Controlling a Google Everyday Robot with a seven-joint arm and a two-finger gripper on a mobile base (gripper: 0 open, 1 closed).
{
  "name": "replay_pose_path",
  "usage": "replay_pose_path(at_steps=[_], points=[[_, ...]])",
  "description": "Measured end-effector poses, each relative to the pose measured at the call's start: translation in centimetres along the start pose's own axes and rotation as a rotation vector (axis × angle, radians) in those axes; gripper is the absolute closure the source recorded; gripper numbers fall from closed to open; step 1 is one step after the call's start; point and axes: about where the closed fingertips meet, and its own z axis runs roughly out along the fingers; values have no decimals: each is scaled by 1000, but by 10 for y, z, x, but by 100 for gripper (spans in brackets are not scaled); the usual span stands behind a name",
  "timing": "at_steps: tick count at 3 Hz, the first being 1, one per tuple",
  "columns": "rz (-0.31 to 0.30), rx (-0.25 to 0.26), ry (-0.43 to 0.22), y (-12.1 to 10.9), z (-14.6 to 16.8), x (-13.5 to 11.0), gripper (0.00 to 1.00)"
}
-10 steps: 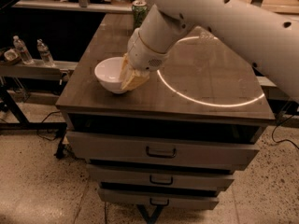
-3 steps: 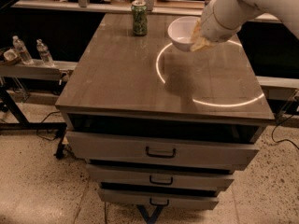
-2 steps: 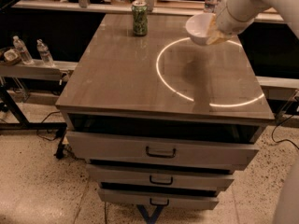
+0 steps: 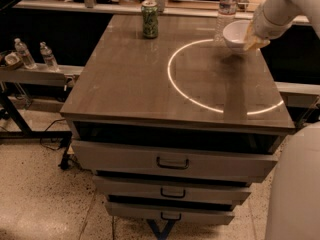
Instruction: Move white bowl near water bottle
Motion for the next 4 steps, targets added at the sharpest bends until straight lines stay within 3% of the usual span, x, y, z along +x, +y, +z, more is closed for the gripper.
replay_pose_path(at_steps=[2,3,4], points=[[32,-22,-31,0,18,7,53],[42,-18,-39,-5,22,6,22],[48,-7,-38,-8,19,6,0]])
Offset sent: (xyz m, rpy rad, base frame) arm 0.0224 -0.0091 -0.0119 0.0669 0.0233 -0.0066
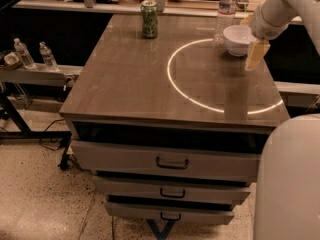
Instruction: Move white bowl near water bottle
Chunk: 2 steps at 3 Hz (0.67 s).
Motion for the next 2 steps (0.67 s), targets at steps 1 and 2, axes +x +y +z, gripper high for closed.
replay_pose_path(at_steps=[1,2], points=[[-3,20,6,-3,-11,-1,0],[51,114,-63,2,-62,-1,0]])
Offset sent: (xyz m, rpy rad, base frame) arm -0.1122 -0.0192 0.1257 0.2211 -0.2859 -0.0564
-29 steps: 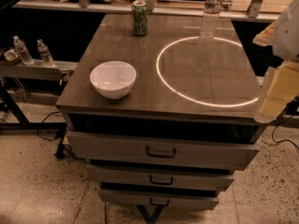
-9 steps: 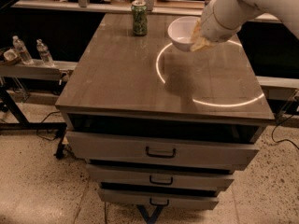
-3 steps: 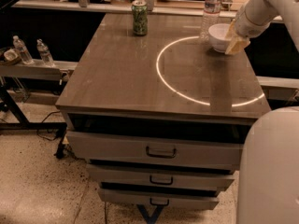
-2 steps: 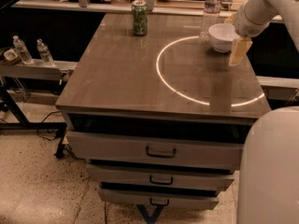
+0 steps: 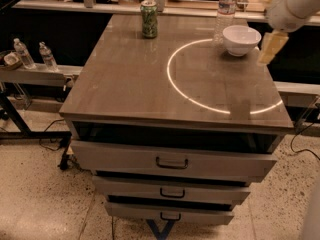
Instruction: Move white bowl near water bottle
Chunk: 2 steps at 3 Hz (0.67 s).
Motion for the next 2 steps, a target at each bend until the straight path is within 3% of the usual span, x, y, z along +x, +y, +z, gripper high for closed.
replay_pose_path(at_steps=[1,2], points=[[30,123,-97,4,-69,-14,0],[17,269,-263,20,-134,-60,0]])
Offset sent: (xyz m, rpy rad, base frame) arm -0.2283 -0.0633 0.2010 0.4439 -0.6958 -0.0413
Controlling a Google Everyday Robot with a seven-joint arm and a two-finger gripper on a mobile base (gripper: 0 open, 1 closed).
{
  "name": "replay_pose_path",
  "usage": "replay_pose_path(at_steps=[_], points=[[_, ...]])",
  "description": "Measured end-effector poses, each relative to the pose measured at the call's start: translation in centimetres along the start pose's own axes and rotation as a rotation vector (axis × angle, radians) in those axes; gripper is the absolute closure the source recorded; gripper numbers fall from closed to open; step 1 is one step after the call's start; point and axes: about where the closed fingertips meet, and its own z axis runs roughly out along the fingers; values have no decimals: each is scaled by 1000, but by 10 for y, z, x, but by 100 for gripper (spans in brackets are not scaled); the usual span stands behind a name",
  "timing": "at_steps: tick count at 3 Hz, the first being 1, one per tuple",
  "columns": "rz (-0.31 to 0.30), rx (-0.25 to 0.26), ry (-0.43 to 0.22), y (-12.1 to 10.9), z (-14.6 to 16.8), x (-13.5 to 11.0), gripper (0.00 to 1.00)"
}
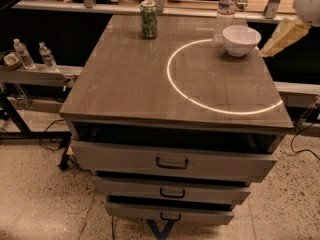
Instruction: Move white bowl near water bottle
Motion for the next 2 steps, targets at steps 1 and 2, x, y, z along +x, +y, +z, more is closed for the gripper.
replay_pose_path(at_steps=[1,2], points=[[83,224,-66,-15,-79,0,0],[109,230,-30,-11,-98,19,0]])
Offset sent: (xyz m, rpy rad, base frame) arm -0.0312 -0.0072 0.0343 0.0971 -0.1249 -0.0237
